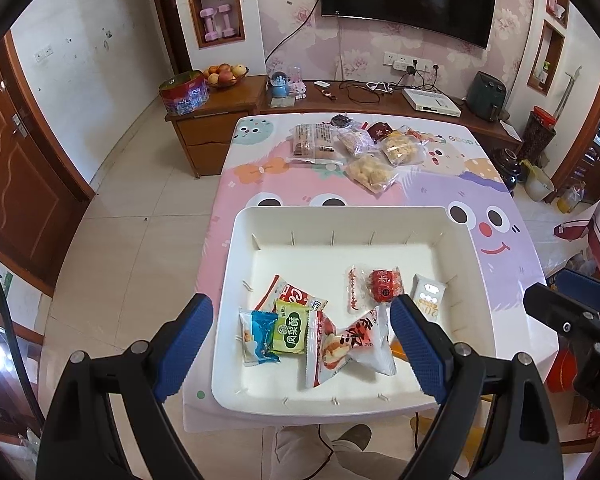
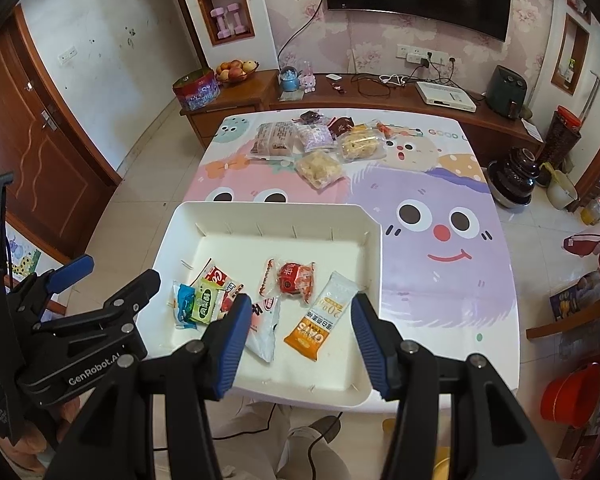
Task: Organize snacks
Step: 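Move both tools back toward the remaining snacks on the table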
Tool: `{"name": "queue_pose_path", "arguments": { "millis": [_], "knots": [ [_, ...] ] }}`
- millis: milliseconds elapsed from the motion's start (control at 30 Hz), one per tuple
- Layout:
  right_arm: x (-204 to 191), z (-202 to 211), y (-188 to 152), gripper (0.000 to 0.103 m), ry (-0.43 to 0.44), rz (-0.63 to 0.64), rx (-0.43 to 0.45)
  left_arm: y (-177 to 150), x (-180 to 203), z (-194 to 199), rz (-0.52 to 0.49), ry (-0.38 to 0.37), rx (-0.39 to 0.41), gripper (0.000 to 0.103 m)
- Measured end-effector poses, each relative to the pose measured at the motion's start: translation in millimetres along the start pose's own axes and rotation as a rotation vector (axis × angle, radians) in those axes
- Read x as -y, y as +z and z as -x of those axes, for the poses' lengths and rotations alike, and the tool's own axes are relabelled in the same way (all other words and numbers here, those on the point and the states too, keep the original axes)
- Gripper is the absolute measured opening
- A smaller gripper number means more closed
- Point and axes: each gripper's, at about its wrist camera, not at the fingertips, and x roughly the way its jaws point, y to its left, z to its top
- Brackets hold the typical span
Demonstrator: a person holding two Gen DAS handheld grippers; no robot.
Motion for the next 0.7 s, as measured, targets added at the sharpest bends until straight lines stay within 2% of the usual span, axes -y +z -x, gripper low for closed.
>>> {"name": "queue_pose_path", "arguments": {
  "millis": [200,433,567,700],
  "knots": [
    [1.1,0.8,-1.6,0.052,0.007,-0.006,0.004,-3.6,3.6,5.7,-0.005,0.018,0.007,0.090],
    [9.0,4.5,-2.7,0.052,0.043,-0.045,0.030,-5.3,6.9,24.5,-0.036,0.074,0.068,0.090],
    [10.9,1.0,3.8,0.052,0.060,-0.057,0.037,6.1,-2.5,28.4,-0.028,0.098,0.100,0.090],
    [8.2,-2.0,16.8,0.052,0.050,-0.046,0.051,28.4,-12.4,25.1,-0.001,0.061,0.096,0.090]
  ]
}}
